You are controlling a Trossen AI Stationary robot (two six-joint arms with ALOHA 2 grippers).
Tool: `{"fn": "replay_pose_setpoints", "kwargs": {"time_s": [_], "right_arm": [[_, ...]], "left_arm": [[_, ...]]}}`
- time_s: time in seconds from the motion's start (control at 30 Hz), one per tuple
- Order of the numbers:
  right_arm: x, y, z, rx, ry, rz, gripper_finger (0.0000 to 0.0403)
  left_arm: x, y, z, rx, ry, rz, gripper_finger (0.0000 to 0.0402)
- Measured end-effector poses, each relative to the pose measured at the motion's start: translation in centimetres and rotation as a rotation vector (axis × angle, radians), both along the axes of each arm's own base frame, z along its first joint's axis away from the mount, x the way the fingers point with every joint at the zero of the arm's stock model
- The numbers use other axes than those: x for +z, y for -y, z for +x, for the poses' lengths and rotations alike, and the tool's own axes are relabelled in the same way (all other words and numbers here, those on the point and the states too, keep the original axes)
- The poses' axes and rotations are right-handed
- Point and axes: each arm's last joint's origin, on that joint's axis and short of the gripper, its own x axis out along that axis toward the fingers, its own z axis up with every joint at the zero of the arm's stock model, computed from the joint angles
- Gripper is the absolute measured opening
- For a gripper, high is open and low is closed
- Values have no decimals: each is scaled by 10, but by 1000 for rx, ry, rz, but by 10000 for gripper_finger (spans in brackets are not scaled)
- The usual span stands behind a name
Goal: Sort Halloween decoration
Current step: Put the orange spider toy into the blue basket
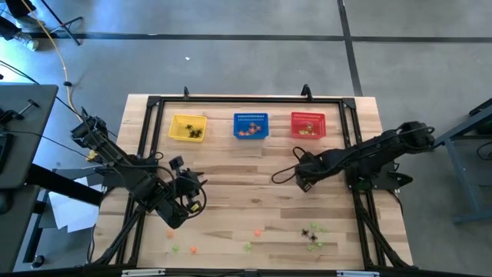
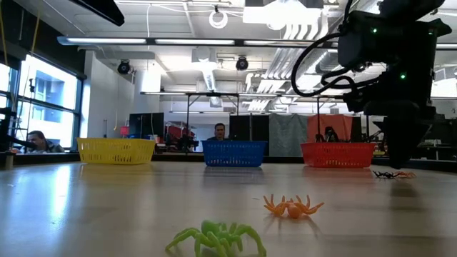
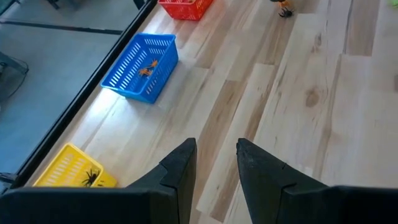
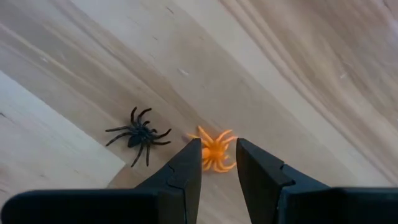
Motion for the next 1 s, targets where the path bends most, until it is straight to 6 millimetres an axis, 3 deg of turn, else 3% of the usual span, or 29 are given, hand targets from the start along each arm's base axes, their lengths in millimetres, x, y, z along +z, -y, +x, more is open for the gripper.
{"fn": "replay_pose_setpoints", "kwargs": {"time_s": [0.33,0.53,0.77,1.0], "right_arm": [[-24,10,-4,-9,-36,45,94],[-23,11,-7,-7,-40,26,92],[-16,11,2,23,-12,24,10],[-16,10,2,5,-10,47,3]], "left_arm": [[0,0,0,-4,-8,-9,101],[0,1,0,-6,-10,-15,101],[0,0,0,-5,-9,-16,101],[0,0,0,-5,-9,-16,101]]}}
